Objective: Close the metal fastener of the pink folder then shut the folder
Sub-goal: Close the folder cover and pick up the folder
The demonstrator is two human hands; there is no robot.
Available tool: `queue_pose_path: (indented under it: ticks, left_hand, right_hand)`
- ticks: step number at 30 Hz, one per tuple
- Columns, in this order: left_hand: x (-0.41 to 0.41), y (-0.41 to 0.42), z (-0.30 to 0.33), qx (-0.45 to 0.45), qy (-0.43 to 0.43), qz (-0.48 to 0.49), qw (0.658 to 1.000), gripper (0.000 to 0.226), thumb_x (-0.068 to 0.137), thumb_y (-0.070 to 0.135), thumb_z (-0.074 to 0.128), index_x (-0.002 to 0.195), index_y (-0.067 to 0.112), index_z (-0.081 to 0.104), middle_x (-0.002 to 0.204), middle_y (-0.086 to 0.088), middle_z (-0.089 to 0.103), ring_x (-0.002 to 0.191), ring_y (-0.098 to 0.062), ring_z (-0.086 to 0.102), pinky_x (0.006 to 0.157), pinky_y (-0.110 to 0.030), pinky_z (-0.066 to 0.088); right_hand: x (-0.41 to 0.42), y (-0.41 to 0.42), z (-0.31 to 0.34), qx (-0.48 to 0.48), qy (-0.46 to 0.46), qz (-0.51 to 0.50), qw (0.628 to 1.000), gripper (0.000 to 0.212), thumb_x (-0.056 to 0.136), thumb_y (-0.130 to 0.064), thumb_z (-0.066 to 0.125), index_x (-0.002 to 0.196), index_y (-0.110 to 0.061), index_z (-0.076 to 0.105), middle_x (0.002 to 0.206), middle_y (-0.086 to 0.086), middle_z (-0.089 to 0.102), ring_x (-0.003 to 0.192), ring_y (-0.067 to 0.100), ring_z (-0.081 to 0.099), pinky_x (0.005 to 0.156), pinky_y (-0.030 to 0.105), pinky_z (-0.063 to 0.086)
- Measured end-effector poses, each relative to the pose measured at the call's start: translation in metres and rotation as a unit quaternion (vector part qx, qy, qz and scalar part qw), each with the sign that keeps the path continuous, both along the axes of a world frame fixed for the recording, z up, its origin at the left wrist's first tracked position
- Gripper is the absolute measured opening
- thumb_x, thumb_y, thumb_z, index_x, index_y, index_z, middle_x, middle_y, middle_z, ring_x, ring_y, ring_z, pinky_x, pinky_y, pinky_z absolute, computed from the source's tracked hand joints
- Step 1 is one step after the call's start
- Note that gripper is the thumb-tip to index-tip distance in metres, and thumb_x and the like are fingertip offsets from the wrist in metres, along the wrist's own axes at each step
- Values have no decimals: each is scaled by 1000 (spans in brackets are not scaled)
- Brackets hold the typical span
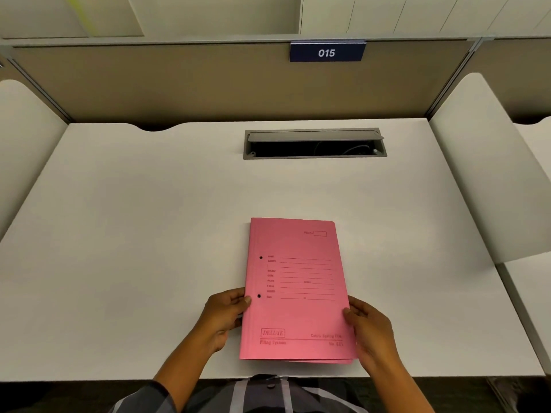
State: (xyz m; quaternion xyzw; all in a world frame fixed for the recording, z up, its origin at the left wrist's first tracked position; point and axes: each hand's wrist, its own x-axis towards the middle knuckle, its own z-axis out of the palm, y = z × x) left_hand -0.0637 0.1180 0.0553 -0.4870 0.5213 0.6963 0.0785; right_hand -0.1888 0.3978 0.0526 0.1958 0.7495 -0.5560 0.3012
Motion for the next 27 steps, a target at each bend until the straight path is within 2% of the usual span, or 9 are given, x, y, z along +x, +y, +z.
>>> queue_pose_path:
  ticks: [4, 9, 18, 21, 24, 27]
  left_hand:
    - [0, -12, 8, -22, 27, -2, 999, 26, 101, 10, 68, 119, 26, 75, 102, 1, 85, 100, -24, 78, 76, -31, 64]
    - [-4, -43, 27, -54, 81, 12, 995, 28, 101, 14, 68, 119, 33, 76, 106, 5, 85, 93, -15, 81, 72, -24, 65]
    - [-18, -147, 60, -155, 124, 67, 978, 22, 101, 26, 67, 115, 39, 77, 103, 13, 84, 86, -11, 81, 60, -24, 66]
    - [-29, -187, 66, -185, 113, 87, 972, 21, 101, 27, 66, 111, 42, 77, 99, 15, 84, 83, -19, 81, 64, -33, 67]
    - [-39, -232, 60, -204, 100, 115, 967, 25, 104, 25, 64, 124, 30, 77, 106, 9, 83, 97, -29, 77, 73, -42, 62]
    - [-54, -273, 47, -222, 81, 127, 964, 27, 106, 24, 61, 129, 25, 76, 112, 4, 79, 104, -37, 72, 83, -56, 59]
  right_hand:
    - [0, -14, 17, -18, 11, -17, 1000, 31, 100, -12, 63, 103, -41, 71, 96, -19, 81, 83, 11, 79, 60, 21, 62]
    - [-9, -45, 43, -60, 27, -9, 998, 40, 102, -6, 56, 100, -43, 73, 99, -23, 79, 88, 0, 76, 59, 14, 59]
    - [-40, -171, 80, -91, 76, 59, 991, 52, 106, -4, 43, 97, -45, 74, 95, -28, 79, 84, -3, 75, 55, 13, 58]
    - [-51, -221, 85, -89, 90, 78, 989, 50, 107, -7, 42, 98, -44, 74, 95, -25, 79, 82, 3, 76, 62, 20, 61]
    - [-61, -271, 84, -97, 90, 88, 987, 48, 107, -8, 42, 101, -40, 76, 98, -17, 81, 86, 15, 78, 69, 32, 64]
    - [-72, -316, 78, -107, 85, 93, 986, 50, 106, -8, 41, 98, -40, 79, 97, -15, 81, 84, 16, 78, 58, 24, 60]
